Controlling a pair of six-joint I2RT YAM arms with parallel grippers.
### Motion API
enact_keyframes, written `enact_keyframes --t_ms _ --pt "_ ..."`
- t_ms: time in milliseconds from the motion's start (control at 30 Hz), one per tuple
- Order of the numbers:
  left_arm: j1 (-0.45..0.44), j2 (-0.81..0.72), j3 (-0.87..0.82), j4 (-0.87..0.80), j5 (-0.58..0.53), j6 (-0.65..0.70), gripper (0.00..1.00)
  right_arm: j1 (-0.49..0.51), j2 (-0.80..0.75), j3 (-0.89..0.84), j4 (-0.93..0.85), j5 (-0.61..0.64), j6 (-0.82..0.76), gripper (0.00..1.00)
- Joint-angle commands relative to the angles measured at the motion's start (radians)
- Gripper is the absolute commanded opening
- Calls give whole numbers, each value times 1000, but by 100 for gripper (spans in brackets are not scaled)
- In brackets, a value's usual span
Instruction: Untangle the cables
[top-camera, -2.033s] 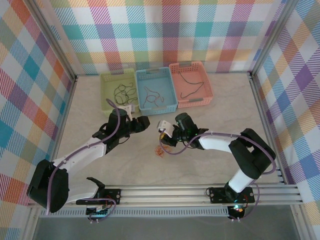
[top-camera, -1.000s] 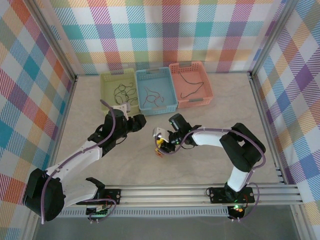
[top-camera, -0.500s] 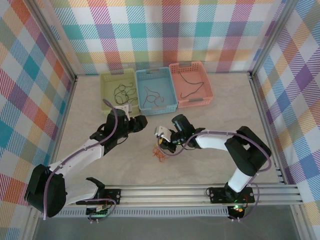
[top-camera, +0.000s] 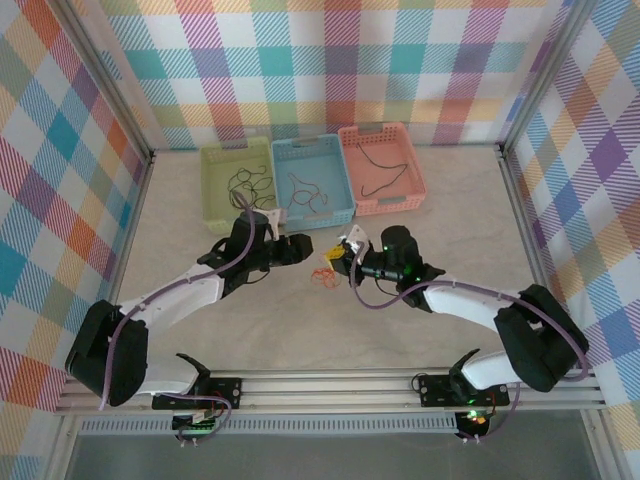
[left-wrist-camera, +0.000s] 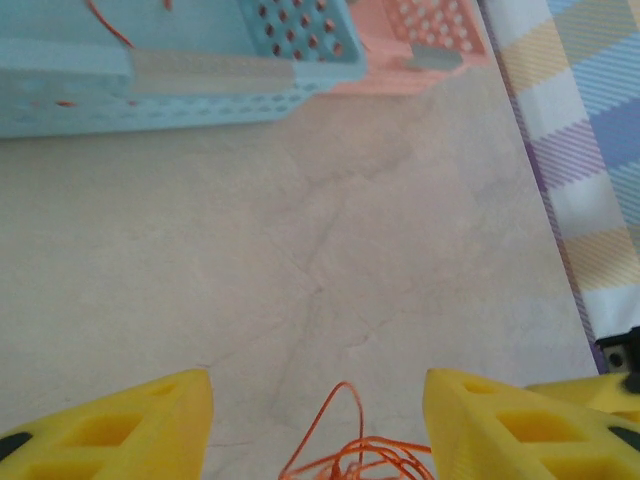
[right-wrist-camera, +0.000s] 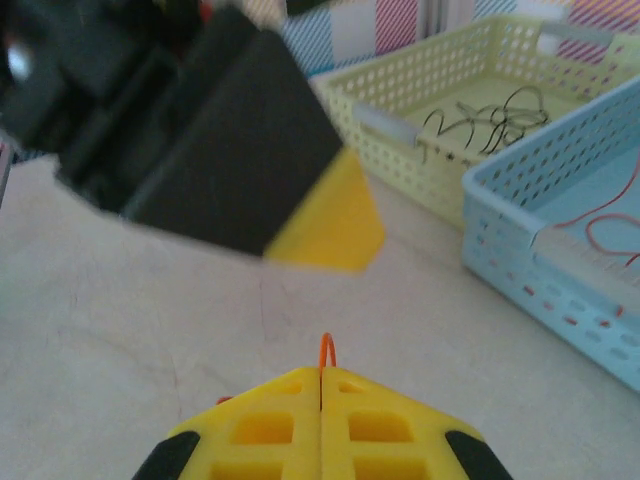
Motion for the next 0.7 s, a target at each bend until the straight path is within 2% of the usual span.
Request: enact_keyframes --t_ms 0,133,467,667 --pt "-31 30 60 10 64 55 57 -13 -48 -14 55 20 99 0" --pt "-68 25 79 -9 58 103 56 -17 -76 -9 38 21 124 0" --pt "-81 -54 48 31 77 136 54 -33 -103 -15 49 34 180 0" --pt "-90 -54 28 71 76 139 54 -37 -122 -8 44 -9 194 0"
